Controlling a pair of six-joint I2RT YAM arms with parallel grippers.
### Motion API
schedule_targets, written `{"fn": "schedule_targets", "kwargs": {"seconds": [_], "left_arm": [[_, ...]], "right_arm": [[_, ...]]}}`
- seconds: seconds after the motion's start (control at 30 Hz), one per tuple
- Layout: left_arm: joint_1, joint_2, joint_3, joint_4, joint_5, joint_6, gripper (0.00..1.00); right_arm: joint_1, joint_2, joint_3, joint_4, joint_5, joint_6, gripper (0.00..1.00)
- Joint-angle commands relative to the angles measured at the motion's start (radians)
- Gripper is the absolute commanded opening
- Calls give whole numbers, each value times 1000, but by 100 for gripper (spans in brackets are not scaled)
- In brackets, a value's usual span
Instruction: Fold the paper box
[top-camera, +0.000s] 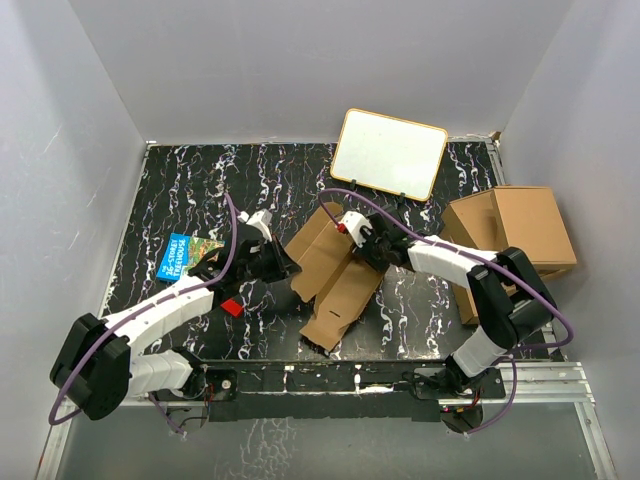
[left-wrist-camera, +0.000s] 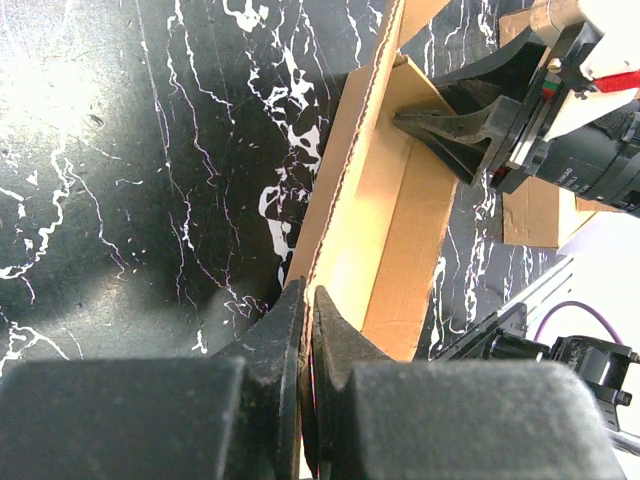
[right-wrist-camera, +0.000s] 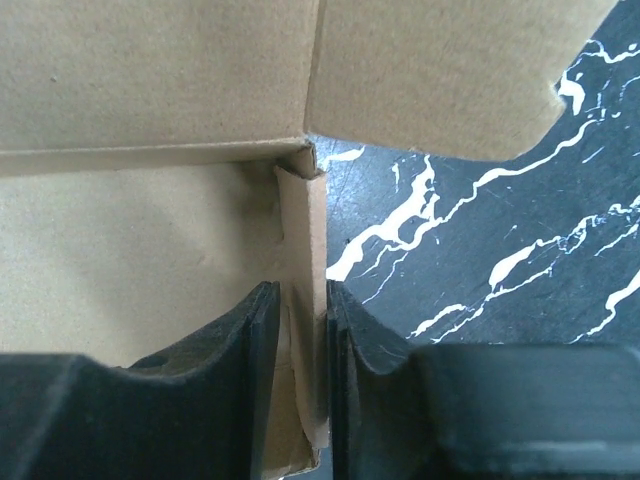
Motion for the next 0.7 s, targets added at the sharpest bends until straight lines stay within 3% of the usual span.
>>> {"fn": "schedule_targets", "kwargs": {"seconds": [0.0, 0.2, 0.37, 0.57, 0.67], "left_arm": [[-2, -16, 31, -26, -17, 13, 0], [-2, -8, 57, -57, -24, 37, 0], [-2, 7, 68, -57, -18, 41, 0], [-2, 10, 73, -57, -22, 42, 0], [-1, 7, 76, -59, -24, 50, 0]], "right_arm": [[-7, -34, -8, -4, -43, -8, 31], [-20, -81, -9, 0, -71, -6, 37], [-20, -41, -9, 29, -8, -3, 33], [-19, 10, -5, 43, 35, 0, 10], [-19, 25, -1, 53, 54, 10, 8]]}}
